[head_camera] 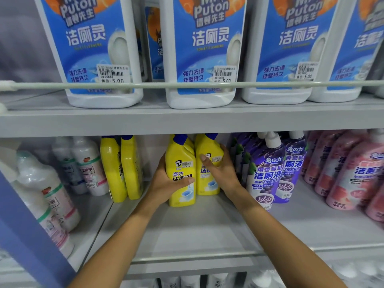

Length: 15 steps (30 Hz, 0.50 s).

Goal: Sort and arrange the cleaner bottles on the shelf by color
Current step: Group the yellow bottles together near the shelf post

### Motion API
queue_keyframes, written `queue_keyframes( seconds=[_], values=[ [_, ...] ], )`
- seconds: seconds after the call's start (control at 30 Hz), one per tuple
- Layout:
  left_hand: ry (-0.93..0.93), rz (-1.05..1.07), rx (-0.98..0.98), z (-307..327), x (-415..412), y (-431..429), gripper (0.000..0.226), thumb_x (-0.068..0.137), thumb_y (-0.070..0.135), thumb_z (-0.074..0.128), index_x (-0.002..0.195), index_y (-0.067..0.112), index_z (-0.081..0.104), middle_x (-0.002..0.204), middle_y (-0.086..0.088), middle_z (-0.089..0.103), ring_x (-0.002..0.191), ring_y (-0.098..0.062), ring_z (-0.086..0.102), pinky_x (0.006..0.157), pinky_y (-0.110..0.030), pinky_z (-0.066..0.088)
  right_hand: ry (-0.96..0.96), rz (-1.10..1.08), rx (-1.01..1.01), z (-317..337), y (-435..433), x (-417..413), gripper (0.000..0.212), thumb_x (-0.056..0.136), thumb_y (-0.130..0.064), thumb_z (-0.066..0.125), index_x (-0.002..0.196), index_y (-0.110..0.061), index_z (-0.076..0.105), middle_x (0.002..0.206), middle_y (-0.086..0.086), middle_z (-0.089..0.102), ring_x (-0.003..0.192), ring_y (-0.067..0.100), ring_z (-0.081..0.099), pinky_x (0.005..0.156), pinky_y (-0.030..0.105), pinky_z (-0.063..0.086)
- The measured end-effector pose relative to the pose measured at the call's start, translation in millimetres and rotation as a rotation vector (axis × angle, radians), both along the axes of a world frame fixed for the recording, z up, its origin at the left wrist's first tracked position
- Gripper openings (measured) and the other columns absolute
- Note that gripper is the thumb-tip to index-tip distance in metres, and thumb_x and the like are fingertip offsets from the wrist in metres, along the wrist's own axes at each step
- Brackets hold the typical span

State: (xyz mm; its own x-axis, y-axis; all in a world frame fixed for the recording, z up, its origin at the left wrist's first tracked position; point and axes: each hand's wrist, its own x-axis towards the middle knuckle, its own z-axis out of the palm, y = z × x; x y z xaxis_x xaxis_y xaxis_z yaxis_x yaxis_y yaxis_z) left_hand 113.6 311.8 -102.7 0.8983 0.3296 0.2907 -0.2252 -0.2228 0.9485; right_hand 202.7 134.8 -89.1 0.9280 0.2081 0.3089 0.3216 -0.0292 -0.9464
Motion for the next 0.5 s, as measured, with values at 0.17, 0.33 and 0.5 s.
queue_keyframes(
  seconds=[0.17,0.33,0.5],
  values=[
    [0.057,-0.02,0.009,0.0,-1.7,12.1,0.083,0.063,0.009,0.097,0.134,0.02,0.056,0.116,0.002,0.076,0.104,-0.019,0.075,0.084,-0.037,0.063,0.002,-0.014,0.006,-1.1,3.9,-0.5,0.092,0.082,-0.051,0.079,0.155,-0.022,0.031,0.144,-0.002,0.051,0.131,0.014,0.053,0.112,0.038,0.047],
    [0.043,0.02,0.034,2.1,-7.3,7.4,0.079,0.064,0.01,0.096,0.133,0.018,0.057,0.114,0.001,0.076,0.101,-0.015,0.075,0.076,-0.026,0.061,-0.008,-0.057,0.021,-1.9,9.7,-3.5,0.083,0.086,-0.041,0.08,0.153,-0.022,0.035,0.136,-0.007,0.053,0.125,0.01,0.054,0.103,0.026,0.045],
    [0.022,0.057,0.033,2.2,-17.0,-6.0,0.075,0.069,0.004,0.093,0.133,0.015,0.055,0.112,0.007,0.073,0.092,0.001,0.074,0.068,-0.014,0.056,-0.008,-0.049,0.023,-3.0,10.1,-3.2,0.075,0.085,-0.044,0.08,0.146,-0.031,0.039,0.135,-0.005,0.059,0.122,0.008,0.06,0.107,0.034,0.05]
  ],
)
